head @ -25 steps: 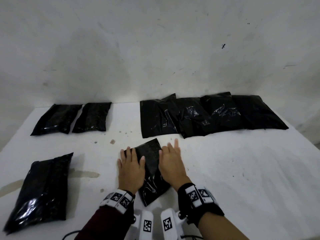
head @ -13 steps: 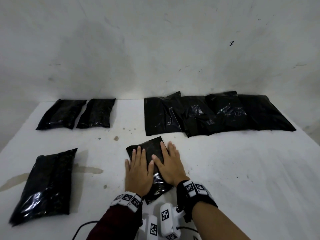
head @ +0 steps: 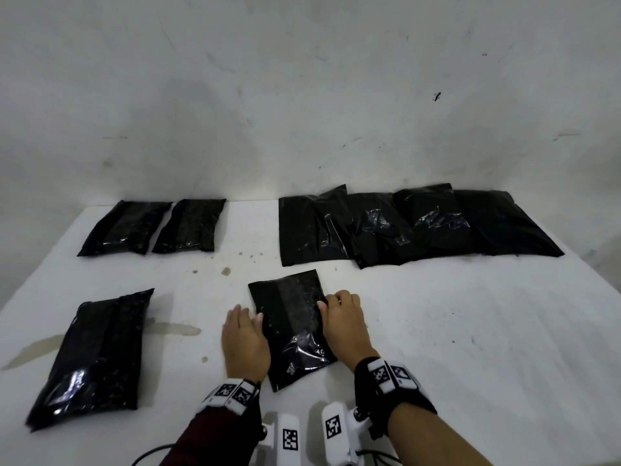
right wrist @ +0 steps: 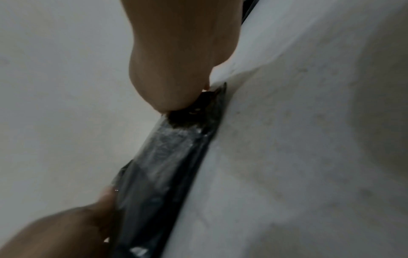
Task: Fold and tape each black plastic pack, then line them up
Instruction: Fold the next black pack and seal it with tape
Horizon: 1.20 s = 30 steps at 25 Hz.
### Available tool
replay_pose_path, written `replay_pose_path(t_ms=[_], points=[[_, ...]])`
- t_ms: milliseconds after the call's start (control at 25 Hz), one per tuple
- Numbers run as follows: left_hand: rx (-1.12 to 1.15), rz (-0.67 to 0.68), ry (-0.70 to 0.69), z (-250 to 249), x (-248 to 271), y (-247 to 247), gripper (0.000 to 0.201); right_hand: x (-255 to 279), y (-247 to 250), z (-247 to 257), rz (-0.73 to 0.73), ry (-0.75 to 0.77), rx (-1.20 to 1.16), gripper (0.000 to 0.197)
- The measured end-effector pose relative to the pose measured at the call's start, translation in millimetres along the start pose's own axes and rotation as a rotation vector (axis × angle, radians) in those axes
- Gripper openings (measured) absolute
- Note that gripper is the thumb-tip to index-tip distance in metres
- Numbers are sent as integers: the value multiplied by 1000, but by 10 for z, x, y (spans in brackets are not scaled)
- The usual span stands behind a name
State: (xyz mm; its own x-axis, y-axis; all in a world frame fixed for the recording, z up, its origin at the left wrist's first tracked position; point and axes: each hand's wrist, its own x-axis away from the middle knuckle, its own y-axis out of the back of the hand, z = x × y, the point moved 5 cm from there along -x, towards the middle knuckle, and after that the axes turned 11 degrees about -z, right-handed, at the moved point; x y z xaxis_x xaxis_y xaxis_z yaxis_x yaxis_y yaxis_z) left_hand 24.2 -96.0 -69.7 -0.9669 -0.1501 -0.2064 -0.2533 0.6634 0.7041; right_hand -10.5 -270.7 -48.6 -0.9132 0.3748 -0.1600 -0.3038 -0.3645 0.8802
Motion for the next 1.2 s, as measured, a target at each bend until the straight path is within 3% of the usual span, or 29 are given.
replay_pose_path(t_ms=[80,120,280,480,720,960,1200], points=[[-24,5,-37,-17,37,22,42,-8,23,1,70,-104,-91,43],[-53,57,-44,-31,76,0,49,2,33,2,103,-151,-154,38],[-50,182,4,-128,99,12,69,47,149,164,121,-144,-463,43],[299,210,122,-321,-307,247,89,-190,269,458,112,-68,-638,61],[269,177,33,-344,-1439,200,96,-993,124,892,147,-50,-579,70],[152,119,17,-282,-2248,-98,74,-1815,-272,1174,171,-86,-485,72],[-192,284,-232,-303,-2490,-383,66,-2125,-607,1268,310,-54,-371,79]])
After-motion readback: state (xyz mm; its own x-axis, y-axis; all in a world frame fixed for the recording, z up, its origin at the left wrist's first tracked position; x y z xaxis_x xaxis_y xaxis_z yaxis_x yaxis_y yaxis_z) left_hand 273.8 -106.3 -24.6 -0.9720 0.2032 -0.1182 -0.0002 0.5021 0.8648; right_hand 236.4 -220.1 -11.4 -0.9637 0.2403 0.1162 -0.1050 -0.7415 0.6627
